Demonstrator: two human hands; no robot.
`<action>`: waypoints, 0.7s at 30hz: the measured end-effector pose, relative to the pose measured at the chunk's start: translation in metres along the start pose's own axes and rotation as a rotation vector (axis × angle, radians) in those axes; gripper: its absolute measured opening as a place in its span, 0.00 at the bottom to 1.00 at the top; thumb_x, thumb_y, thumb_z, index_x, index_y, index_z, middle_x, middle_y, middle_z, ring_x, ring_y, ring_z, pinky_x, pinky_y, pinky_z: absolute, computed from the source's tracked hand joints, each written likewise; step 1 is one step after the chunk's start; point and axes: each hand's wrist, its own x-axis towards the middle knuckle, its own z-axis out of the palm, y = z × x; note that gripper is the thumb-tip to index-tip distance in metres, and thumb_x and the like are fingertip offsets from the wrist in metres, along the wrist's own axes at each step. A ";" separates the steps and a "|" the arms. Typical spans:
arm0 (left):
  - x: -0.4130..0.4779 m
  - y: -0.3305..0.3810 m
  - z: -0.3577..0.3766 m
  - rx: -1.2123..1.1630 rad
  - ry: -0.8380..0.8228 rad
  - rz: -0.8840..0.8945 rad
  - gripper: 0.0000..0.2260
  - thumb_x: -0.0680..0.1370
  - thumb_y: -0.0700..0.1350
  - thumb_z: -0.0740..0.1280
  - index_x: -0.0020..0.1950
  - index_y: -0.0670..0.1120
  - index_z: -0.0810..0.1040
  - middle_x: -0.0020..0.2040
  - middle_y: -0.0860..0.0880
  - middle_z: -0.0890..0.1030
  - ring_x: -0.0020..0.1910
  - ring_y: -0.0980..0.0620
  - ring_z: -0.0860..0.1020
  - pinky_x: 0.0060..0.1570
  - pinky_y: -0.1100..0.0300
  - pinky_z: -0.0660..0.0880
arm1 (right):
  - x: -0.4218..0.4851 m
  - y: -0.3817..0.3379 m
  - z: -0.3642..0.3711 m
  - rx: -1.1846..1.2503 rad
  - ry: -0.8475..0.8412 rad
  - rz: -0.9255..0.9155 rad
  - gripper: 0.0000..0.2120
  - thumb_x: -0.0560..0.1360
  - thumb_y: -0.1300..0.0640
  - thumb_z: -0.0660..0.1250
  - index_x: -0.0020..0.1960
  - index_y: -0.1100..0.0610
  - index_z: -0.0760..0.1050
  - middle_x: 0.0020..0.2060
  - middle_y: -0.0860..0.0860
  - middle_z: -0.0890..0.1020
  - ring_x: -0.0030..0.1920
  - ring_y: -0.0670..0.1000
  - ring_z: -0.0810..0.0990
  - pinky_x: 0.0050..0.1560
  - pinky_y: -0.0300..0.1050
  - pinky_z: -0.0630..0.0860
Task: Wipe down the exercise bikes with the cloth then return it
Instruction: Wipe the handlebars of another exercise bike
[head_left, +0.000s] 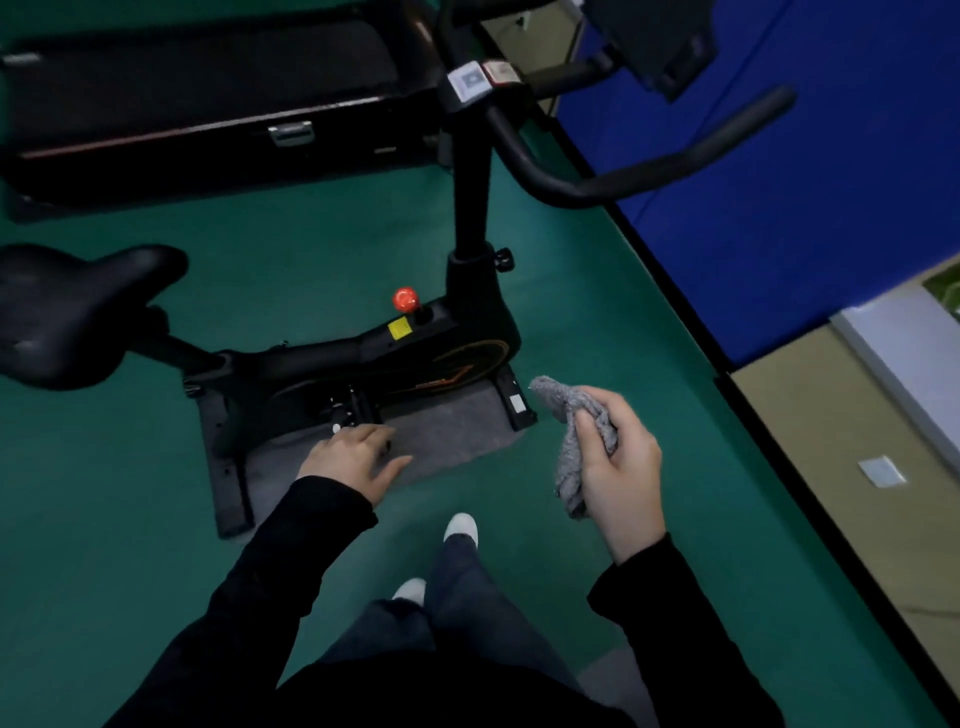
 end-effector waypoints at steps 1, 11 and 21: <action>0.004 0.001 -0.002 -0.005 0.007 -0.019 0.23 0.79 0.59 0.58 0.71 0.50 0.67 0.70 0.52 0.70 0.69 0.51 0.67 0.65 0.57 0.64 | 0.009 0.001 0.001 0.011 -0.026 -0.013 0.10 0.77 0.68 0.63 0.53 0.56 0.78 0.45 0.40 0.81 0.47 0.36 0.78 0.50 0.29 0.71; 0.069 0.051 -0.022 -0.245 0.018 -0.068 0.24 0.77 0.55 0.64 0.72 0.48 0.67 0.71 0.49 0.69 0.70 0.52 0.67 0.68 0.59 0.63 | 0.105 0.026 -0.027 0.132 -0.073 -0.031 0.09 0.78 0.66 0.62 0.54 0.58 0.78 0.47 0.46 0.83 0.50 0.43 0.80 0.53 0.36 0.74; 0.115 0.065 -0.057 -0.006 0.156 -0.074 0.25 0.78 0.62 0.56 0.74 0.54 0.62 0.75 0.56 0.60 0.76 0.57 0.52 0.73 0.56 0.44 | 0.161 0.024 -0.020 0.212 -0.115 -0.029 0.11 0.78 0.66 0.63 0.53 0.52 0.78 0.45 0.39 0.83 0.49 0.39 0.80 0.50 0.30 0.72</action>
